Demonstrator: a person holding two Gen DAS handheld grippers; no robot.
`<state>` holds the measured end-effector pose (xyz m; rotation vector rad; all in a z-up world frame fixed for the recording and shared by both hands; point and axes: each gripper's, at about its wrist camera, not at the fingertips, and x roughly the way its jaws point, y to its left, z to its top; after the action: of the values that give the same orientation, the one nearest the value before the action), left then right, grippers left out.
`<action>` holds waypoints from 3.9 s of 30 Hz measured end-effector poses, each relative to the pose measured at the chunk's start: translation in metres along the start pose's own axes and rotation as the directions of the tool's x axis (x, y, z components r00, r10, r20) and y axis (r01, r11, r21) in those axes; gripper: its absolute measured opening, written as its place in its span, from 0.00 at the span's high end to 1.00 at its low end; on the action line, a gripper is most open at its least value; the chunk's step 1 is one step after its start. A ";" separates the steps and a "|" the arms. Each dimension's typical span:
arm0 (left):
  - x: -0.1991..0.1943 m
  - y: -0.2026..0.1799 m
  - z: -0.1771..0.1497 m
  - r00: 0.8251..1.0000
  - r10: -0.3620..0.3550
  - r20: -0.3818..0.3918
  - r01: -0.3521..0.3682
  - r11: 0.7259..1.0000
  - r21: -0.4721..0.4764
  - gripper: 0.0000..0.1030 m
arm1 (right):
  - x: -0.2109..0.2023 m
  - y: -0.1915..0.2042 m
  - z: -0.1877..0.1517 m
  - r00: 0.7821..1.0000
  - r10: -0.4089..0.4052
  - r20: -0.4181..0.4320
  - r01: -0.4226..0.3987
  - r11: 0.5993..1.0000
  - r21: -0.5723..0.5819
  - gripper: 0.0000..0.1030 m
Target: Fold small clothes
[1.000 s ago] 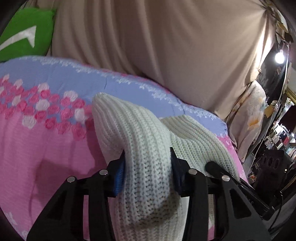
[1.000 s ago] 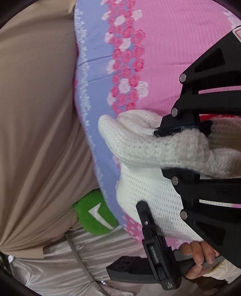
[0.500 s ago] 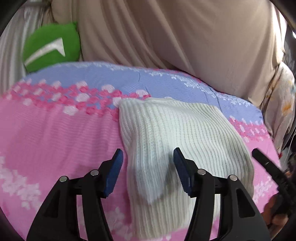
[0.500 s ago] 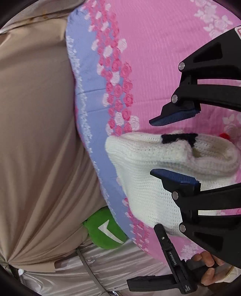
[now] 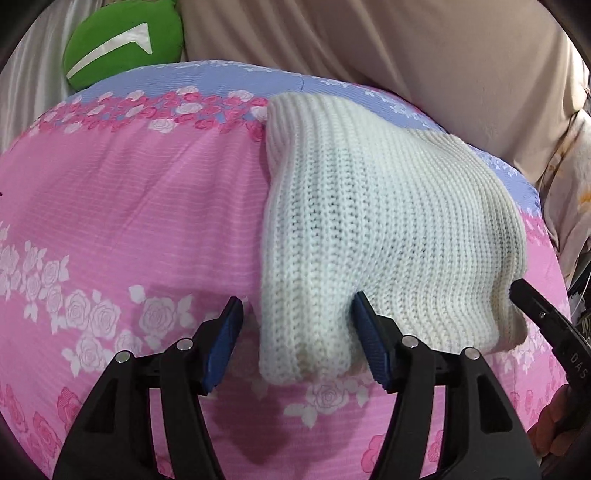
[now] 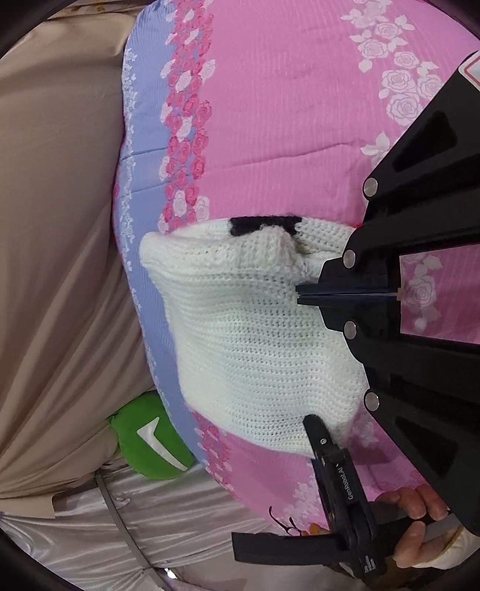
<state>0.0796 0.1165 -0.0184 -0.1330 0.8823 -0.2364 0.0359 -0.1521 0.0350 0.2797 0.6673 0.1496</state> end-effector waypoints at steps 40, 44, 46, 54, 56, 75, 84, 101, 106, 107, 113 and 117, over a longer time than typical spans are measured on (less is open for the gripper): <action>-0.013 -0.038 -0.040 0.992 0.116 0.040 -0.119 0.988 0.093 0.06 | -0.021 0.007 -0.052 0.988 -0.150 -0.036 0.150 0.989 -0.015 0.89; -0.007 -0.041 -0.051 0.986 0.162 0.036 -0.165 0.982 0.097 0.07 | -0.019 0.008 -0.067 0.980 -0.194 -0.047 0.193 0.981 -0.022 0.80; -0.013 -0.043 -0.052 0.984 0.163 0.075 -0.170 0.981 0.097 0.07 | -0.020 0.009 -0.068 0.978 -0.205 -0.034 0.204 0.978 -0.028 0.61; -0.014 -0.047 -0.055 0.978 0.184 0.101 -0.194 0.975 0.105 0.07 | -0.012 0.012 -0.071 0.968 -0.242 -0.065 0.239 0.970 -0.049 0.59; -0.014 -0.047 -0.055 0.977 0.187 0.100 -0.197 0.975 0.104 0.07 | -0.012 0.012 -0.072 0.968 -0.243 -0.065 0.240 0.969 -0.051 0.59; -0.007 -0.059 -0.057 0.964 0.250 0.092 -0.262 0.953 0.155 0.07 | -0.008 0.022 -0.073 0.952 -0.299 -0.063 0.294 0.952 -0.084 0.52; -0.007 -0.061 -0.058 0.956 0.279 0.094 -0.291 0.943 0.161 0.06 | -0.008 0.021 -0.073 0.951 -0.304 -0.061 0.299 0.951 -0.083 0.52; -0.009 -0.069 -0.060 0.953 0.283 0.110 -0.299 0.940 0.166 0.06 | -0.008 0.022 -0.072 0.949 -0.311 -0.059 0.306 0.948 -0.084 0.51; -0.009 -0.070 -0.060 0.953 0.283 0.110 -0.299 0.940 0.165 0.06 | -0.008 0.022 -0.070 0.950 -0.307 -0.063 0.302 0.950 -0.072 0.51; -0.008 -0.070 -0.060 0.952 0.285 0.111 -0.301 0.939 0.165 0.06 | -0.008 0.022 -0.070 0.949 -0.309 -0.062 0.305 0.950 -0.072 0.51; -0.007 -0.073 -0.060 0.951 0.290 0.109 -0.305 0.938 0.164 0.07 | -0.007 0.026 -0.070 0.949 -0.311 -0.060 0.307 0.949 -0.067 0.51; -0.007 -0.075 -0.060 0.949 0.294 0.112 -0.309 0.937 0.162 0.07 | -0.007 0.026 -0.070 0.948 -0.312 -0.059 0.308 0.949 -0.065 0.51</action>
<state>0.0172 0.0451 -0.0349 0.1585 0.7800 -0.0204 -0.0151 -0.1144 -0.0056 0.1139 0.7654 -0.1245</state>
